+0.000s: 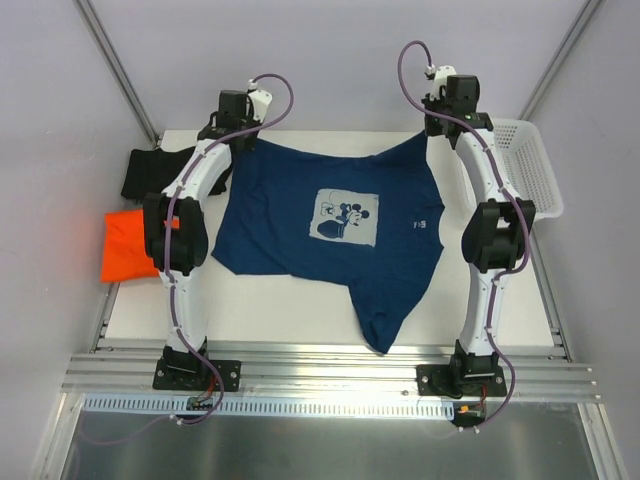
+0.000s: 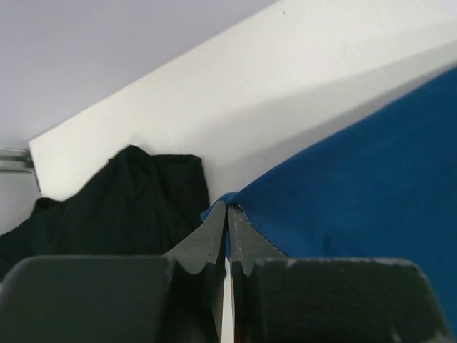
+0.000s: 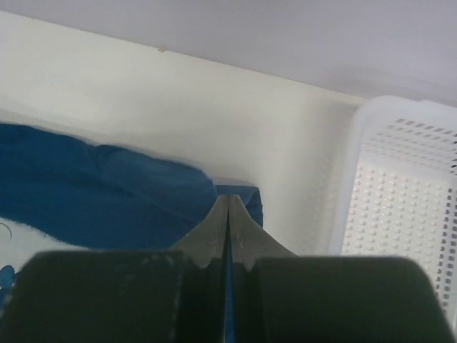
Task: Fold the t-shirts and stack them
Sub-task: Flatten the tshirt out
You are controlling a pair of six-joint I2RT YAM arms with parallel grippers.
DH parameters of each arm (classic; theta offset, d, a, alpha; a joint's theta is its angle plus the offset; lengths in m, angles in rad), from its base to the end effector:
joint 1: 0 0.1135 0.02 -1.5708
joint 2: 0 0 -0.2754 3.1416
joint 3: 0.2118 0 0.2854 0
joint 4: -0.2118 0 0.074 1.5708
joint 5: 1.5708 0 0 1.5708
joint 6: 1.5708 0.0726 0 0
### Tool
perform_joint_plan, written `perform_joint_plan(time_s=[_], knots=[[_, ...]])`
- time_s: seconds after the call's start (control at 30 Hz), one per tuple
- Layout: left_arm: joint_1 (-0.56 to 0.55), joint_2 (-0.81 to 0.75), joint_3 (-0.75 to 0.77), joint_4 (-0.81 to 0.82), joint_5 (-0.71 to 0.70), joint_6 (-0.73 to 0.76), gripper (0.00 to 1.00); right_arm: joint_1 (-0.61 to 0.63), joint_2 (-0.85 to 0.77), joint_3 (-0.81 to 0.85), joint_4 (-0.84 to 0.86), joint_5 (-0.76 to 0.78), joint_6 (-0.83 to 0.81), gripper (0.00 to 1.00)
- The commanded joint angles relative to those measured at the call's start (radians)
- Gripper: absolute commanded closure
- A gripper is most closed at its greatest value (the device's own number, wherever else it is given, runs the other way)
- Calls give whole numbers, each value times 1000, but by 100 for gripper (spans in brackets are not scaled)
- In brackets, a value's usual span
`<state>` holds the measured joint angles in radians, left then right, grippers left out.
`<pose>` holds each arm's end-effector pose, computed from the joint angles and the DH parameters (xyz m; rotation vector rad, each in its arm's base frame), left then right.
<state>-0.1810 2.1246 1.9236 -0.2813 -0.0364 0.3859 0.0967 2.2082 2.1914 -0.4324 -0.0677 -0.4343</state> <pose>0.5711 -0.1018 0.2828 0.5534 1.9809 0.1645 0.5925 0.0624 0.3265 -0.5719 1.9394 -0.1458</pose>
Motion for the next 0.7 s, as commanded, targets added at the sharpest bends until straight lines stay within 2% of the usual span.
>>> perform_joint_plan(time_s=[0.0,0.37,0.67], knots=[[12,-43,34,92,-57,-5,100,-9,-21,64,81,60,-18,100],[26,69,146,123,-109,65,100,-31,50,145,98,114,-66,100],[67,21,35,125,-138,21,100,-95,-13,50,95,120,-35,99]])
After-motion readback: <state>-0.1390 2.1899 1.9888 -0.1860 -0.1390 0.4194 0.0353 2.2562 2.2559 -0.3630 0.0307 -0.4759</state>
